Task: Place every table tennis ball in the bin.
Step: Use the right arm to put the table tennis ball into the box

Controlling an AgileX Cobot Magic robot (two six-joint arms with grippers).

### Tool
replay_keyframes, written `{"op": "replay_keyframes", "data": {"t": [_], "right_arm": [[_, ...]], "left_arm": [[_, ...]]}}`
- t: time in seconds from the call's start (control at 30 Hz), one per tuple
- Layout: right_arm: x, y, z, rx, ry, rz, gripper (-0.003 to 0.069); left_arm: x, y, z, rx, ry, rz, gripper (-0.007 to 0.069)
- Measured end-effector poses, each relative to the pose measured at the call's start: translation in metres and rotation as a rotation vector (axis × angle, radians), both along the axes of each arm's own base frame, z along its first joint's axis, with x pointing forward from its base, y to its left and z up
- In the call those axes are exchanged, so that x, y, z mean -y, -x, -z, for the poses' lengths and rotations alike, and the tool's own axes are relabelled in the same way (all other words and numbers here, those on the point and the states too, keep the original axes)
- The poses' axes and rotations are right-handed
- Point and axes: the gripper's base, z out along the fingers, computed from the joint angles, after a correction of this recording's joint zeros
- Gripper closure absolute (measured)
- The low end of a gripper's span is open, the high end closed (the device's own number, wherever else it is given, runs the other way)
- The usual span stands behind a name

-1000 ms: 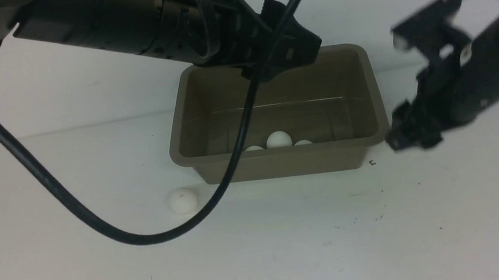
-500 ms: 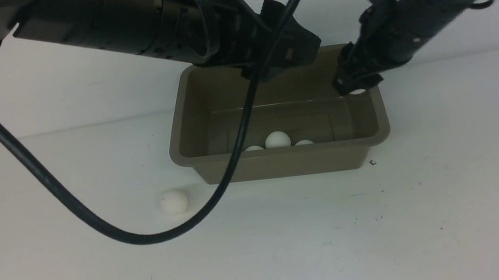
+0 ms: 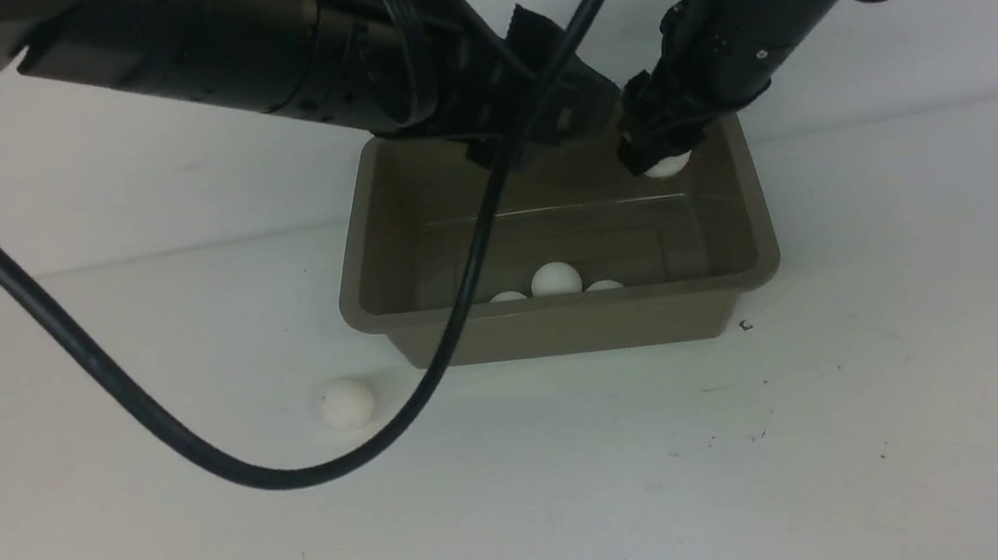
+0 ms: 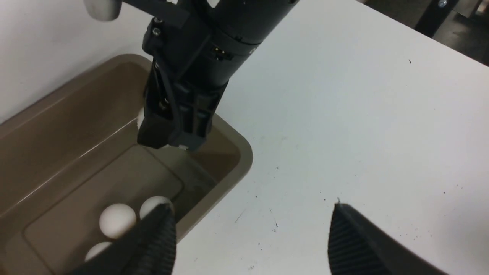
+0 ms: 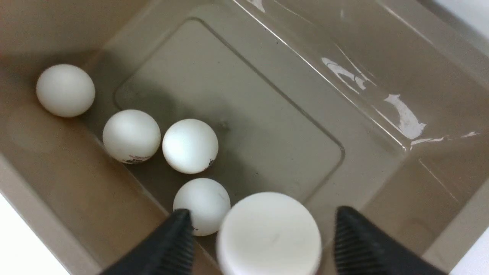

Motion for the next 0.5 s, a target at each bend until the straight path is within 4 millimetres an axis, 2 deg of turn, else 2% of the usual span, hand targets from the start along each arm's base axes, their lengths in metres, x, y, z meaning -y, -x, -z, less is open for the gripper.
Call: {"op": "replay_keyframes", "data": {"t": [0.17, 0.27, 0.33, 0.4, 0.5], "right_arm": [[0.001, -0.001, 0.000, 0.000, -0.001, 0.024, 0.0098], [0.003, -0.002, -0.006, 0.041, 0.007, 0.045, 0.0090], [0.007, 0.000, -0.025, 0.090, 0.015, 0.068, 0.0094], [0.009, 0.002, -0.035, 0.116, 0.023, 0.079, 0.0097], [0.020, 0.017, -0.085, 0.242, 0.030, 0.118, 0.0108]], "left_arm": [[-0.001, 0.001, -0.001, 0.009, -0.007, -0.002, 0.0143], [-0.005, 0.005, -0.007, 0.038, -0.024, -0.005, 0.0143], [-0.008, 0.007, -0.010, 0.055, -0.033, -0.009, 0.0143], [-0.010, 0.008, -0.012, 0.063, -0.044, -0.013, 0.0143], [-0.015, 0.011, -0.015, 0.083, -0.071, -0.035, 0.0143]]}}
